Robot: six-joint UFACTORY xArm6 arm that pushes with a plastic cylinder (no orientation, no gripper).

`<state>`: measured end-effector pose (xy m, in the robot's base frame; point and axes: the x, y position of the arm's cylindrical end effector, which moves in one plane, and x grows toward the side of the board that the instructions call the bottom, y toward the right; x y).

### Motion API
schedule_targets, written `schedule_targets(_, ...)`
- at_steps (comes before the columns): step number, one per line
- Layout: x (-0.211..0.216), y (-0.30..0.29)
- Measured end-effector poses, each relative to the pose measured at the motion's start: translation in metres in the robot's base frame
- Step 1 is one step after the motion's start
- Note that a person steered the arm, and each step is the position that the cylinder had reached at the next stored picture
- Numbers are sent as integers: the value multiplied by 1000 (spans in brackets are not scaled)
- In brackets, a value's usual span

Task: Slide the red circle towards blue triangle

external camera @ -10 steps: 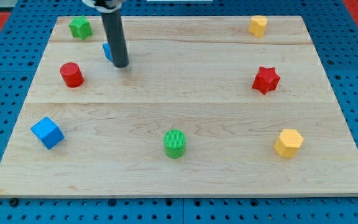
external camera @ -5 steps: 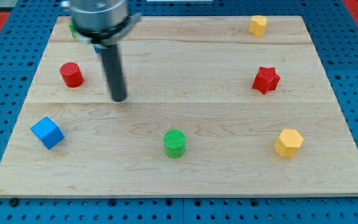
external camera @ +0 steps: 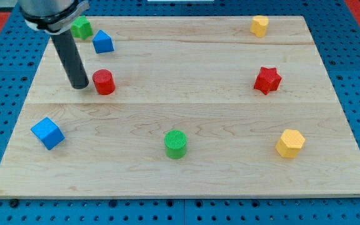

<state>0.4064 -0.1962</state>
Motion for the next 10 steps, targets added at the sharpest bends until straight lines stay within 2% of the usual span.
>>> schedule_targets(2,4,61)
schedule_targets(3,26,95)
schedule_targets(4,31,124)
schedule_targets(6,-28,108)
schedule_targets(7,-33,108)
schedule_targets(8,-18,85)
schedule_targets(10,-54,68)
